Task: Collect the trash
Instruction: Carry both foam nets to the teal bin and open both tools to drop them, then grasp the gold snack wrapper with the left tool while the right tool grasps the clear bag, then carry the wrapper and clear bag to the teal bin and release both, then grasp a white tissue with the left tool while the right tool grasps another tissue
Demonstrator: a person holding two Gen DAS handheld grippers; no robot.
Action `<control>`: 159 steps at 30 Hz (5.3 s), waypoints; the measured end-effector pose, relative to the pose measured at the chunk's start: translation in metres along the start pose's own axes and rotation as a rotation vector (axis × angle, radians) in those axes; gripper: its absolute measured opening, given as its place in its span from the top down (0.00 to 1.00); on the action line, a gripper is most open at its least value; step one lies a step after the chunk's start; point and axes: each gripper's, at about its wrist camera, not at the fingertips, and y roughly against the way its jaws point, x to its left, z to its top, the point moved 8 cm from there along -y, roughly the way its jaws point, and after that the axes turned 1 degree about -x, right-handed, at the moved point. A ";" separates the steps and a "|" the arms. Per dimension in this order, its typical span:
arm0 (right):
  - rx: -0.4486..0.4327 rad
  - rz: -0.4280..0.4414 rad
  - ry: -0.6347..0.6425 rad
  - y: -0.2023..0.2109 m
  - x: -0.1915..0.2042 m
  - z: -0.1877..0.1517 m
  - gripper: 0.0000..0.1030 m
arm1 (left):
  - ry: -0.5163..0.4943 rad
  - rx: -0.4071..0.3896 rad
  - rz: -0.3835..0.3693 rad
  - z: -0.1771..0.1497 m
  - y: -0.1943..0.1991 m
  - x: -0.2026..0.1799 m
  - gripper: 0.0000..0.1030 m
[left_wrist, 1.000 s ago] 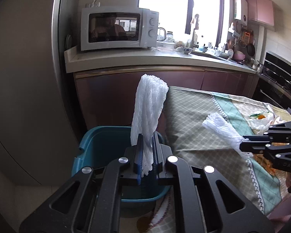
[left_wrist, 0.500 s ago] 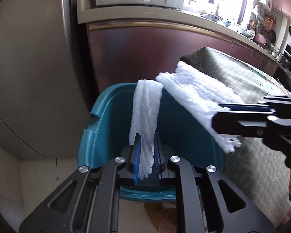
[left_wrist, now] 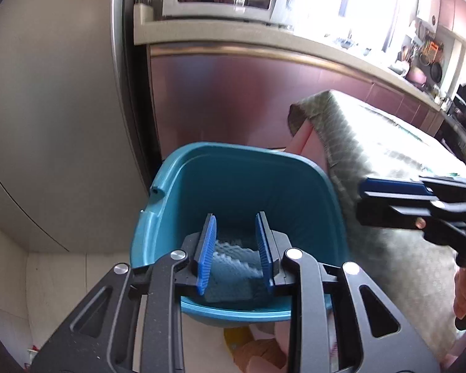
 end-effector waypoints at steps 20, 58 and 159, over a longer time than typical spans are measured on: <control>-0.238 -0.365 -0.159 0.240 -0.096 -0.114 0.58 | -0.285 -0.003 -0.511 -0.046 0.073 -0.258 0.63; -0.236 -0.308 -0.252 0.255 -0.123 -0.149 0.59 | -0.536 0.037 -0.497 -0.092 0.059 -0.358 0.87; -0.090 -0.017 -0.072 0.073 -0.024 -0.013 0.70 | -0.108 -0.086 -0.110 0.010 0.032 -0.073 0.78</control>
